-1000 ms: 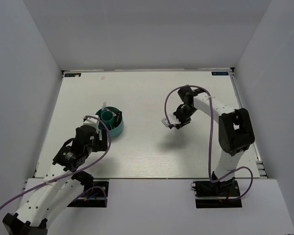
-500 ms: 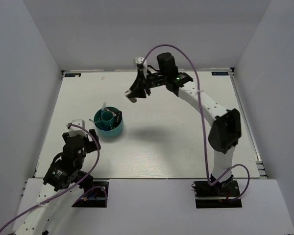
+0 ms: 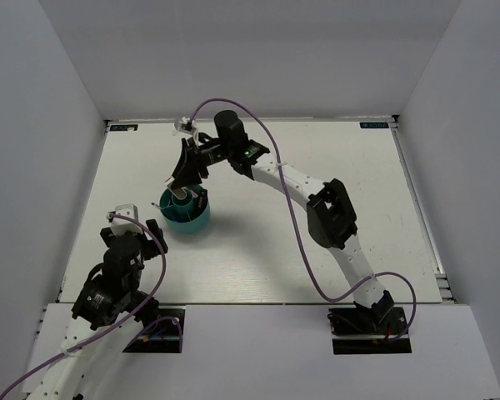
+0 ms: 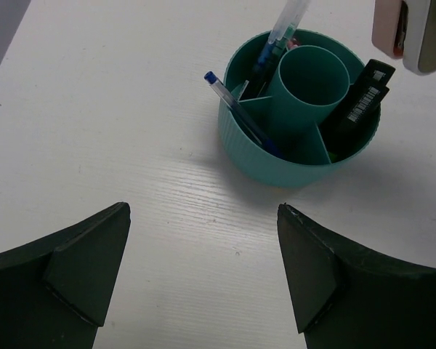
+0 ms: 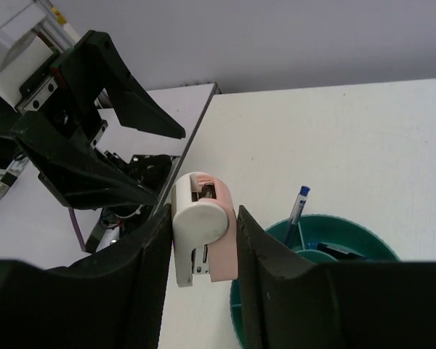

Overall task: Sort the stationery into containers
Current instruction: Place the stapler in the storage box.

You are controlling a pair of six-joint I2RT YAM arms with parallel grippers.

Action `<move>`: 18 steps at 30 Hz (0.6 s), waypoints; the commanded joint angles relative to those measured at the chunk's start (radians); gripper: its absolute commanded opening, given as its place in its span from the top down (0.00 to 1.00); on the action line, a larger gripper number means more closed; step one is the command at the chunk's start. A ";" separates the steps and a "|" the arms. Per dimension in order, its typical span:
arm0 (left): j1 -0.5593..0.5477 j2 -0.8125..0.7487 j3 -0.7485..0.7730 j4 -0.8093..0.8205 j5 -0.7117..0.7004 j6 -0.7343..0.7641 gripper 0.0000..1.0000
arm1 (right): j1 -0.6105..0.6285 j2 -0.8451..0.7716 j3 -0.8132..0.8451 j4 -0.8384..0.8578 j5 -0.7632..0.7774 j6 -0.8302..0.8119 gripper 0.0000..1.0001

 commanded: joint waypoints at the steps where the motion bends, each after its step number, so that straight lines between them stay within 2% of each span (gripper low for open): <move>1: 0.006 -0.002 -0.002 0.013 -0.016 -0.006 0.08 | -0.023 0.001 0.005 0.164 -0.019 0.079 1.00; 7: 0.006 0.013 0.000 0.013 -0.011 -0.003 0.08 | -0.030 0.044 -0.026 0.229 -0.008 0.094 1.00; 18: 0.005 0.004 0.000 0.010 -0.025 -0.003 0.08 | -0.028 0.152 0.048 0.258 0.012 0.082 1.00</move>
